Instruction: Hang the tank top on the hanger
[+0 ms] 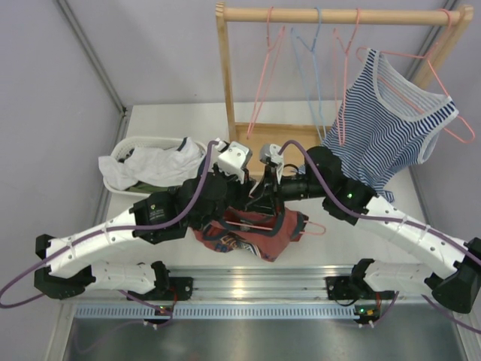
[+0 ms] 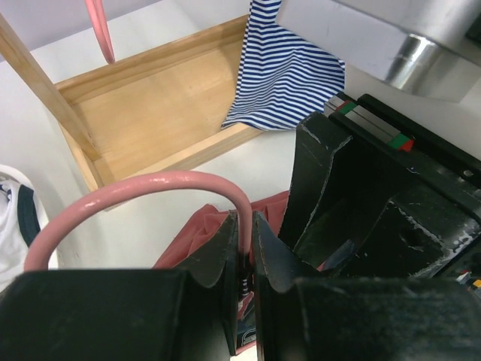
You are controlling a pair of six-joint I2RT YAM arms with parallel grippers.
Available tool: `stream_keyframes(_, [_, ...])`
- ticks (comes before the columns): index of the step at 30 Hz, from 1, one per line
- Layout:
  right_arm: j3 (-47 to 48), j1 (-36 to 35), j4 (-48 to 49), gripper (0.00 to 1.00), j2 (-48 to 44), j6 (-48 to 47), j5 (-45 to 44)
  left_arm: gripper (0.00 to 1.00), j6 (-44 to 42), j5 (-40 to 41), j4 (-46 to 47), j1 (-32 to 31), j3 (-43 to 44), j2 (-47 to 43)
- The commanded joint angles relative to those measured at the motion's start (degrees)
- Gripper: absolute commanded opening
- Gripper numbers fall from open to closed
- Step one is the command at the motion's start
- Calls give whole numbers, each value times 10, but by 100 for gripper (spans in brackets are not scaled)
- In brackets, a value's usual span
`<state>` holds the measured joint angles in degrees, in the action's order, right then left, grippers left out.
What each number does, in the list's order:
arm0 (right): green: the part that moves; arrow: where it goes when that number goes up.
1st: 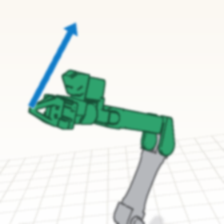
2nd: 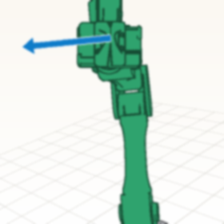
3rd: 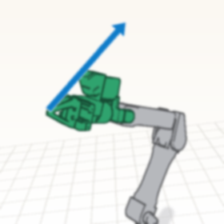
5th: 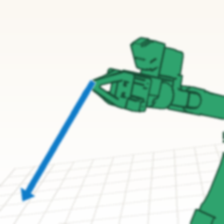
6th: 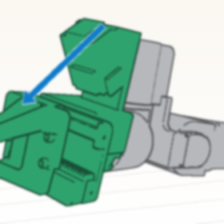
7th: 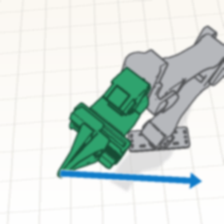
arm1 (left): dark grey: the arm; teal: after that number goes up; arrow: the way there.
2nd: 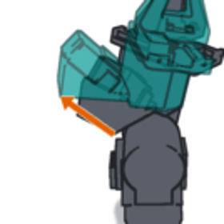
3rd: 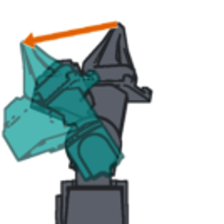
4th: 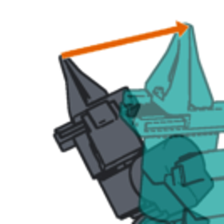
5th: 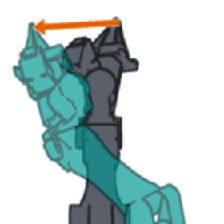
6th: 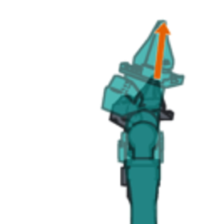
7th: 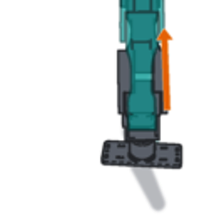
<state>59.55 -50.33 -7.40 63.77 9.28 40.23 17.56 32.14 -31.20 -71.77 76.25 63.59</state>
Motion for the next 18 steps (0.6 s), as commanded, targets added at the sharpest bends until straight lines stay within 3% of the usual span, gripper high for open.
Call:
stream_keyframes(1, [43, -7, 1, 21, 2, -23, 61, 0, -11, 13, 32, 1, 19, -2])
stream_keyframes(4, [43, -7, -2, 16, 3, -22, 58, 0, -9, 13, 33, 0, 18, -4])
stream_keyframes(8, [32, -7, 5, 0, -7, -14, 28, 0, -9, 13, 33, 0, 21, -3])
stream_keyframes(13, [14, -15, 15, 0, -25, -8, -24, 0, -9, 14, 33, -2, 24, 0])
stream_keyframes(15, [5, -21, 31, 0, -36, -1, -45, 19, -8, 14, 33, -2, 23, -1])
stream_keyframes(18, [-4, -29, 37, 0, -47, 2, -74, 34, -10, 13, 33, -3, 24, -3])
